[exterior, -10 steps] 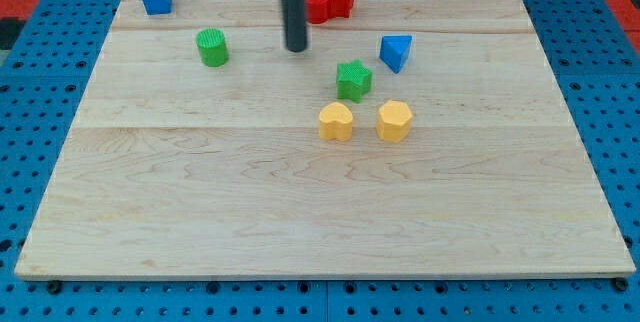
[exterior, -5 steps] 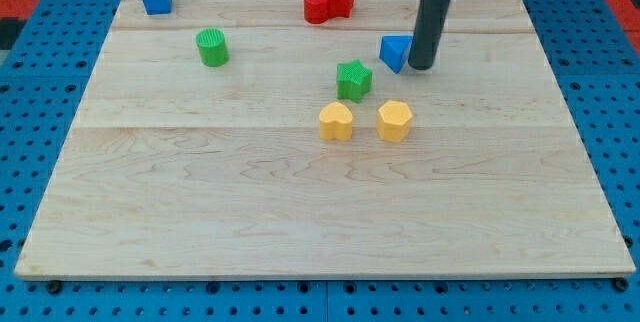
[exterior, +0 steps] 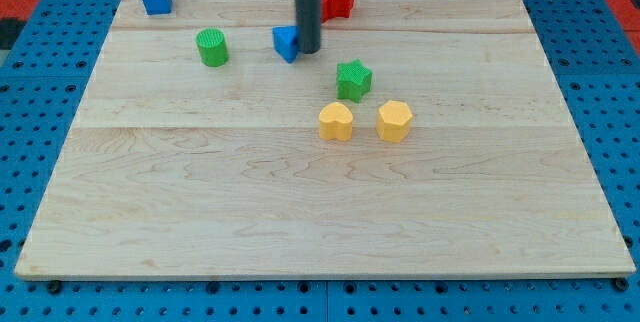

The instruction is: Move the blue triangle below the blue cube

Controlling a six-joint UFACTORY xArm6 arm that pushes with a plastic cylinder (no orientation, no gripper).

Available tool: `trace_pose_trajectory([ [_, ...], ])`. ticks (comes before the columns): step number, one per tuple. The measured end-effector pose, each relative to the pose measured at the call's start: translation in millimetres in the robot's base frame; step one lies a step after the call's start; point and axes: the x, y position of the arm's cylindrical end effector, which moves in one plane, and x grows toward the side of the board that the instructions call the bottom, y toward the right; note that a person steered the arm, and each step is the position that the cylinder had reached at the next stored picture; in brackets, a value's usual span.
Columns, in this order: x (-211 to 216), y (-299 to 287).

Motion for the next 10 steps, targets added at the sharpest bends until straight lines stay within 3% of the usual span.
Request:
trace_pose_trajectory([
  [5, -31, -144],
  [8, 8, -170],
  [10, -6, -170],
])
